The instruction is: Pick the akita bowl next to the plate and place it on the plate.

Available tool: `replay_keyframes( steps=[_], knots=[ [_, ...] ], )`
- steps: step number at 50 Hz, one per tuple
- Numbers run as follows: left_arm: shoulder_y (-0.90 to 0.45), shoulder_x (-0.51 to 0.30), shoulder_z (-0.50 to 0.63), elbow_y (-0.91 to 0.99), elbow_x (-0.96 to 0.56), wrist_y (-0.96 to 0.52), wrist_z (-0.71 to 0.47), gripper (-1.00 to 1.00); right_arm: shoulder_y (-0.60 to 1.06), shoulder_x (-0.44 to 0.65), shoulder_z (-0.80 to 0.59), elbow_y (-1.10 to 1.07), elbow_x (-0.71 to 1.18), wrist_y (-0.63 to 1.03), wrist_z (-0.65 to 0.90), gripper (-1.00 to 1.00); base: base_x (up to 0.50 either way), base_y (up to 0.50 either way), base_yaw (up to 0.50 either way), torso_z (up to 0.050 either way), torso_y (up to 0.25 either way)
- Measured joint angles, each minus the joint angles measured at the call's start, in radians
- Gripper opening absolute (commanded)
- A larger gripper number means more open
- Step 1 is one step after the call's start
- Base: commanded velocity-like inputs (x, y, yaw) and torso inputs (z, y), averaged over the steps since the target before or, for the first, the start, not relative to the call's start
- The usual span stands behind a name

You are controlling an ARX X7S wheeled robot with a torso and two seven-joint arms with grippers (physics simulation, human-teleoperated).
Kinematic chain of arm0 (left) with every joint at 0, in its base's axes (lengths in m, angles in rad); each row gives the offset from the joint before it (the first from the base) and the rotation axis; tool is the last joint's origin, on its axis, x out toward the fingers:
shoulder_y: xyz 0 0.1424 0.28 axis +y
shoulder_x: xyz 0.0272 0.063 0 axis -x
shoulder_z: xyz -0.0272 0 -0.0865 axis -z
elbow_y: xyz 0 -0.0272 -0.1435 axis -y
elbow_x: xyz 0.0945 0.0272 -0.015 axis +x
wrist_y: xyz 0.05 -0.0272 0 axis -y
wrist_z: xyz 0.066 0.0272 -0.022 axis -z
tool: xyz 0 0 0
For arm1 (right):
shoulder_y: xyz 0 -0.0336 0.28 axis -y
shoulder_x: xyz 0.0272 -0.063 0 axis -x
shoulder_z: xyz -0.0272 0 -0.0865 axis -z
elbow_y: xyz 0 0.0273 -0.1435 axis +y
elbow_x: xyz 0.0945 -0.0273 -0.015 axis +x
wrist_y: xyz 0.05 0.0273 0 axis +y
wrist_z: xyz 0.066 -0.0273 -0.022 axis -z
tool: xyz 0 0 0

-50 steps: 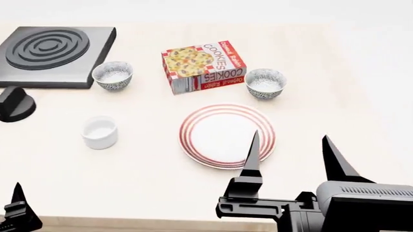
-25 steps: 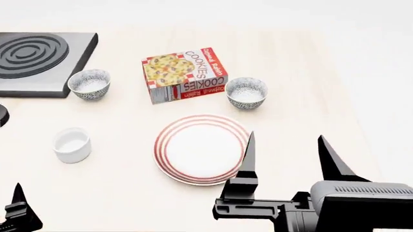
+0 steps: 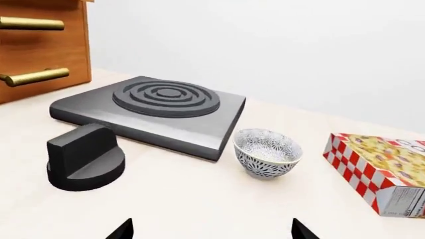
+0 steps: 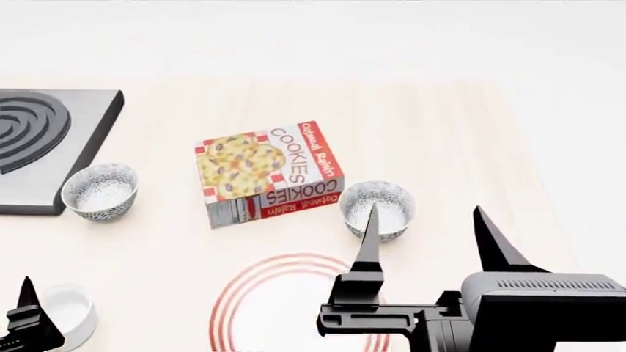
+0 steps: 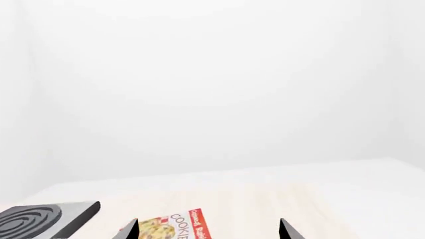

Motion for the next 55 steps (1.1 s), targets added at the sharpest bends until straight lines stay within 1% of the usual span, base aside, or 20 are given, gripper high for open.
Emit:
replay_keyframes(
  steps=[38, 48, 55],
  knots=[
    [0.002, -0.009, 0.012, -0.001, -0.014, 0.006, -0.009, 1.00, 0.000, 0.018, -0.015, 0.012, 0.019, -0.012, 0.014, 1.00, 0.50, -0.01, 0.00, 0.000, 0.001],
    [0.002, -0.011, 0.015, -0.006, -0.016, 0.011, -0.010, 1.00, 0.018, 0.023, -0.024, 0.047, 0.012, 0.007, 0.030, 1.00, 0.00, 0.00, 0.00, 0.000, 0.000],
    [0.002, -0.013, 0.017, -0.007, -0.019, 0.011, -0.012, 1.00, 0.058, 0.031, -0.033, 0.094, 0.001, 0.056, 0.053, 1.00, 0.00, 0.00, 0.00, 0.000, 0.000]
  ],
)
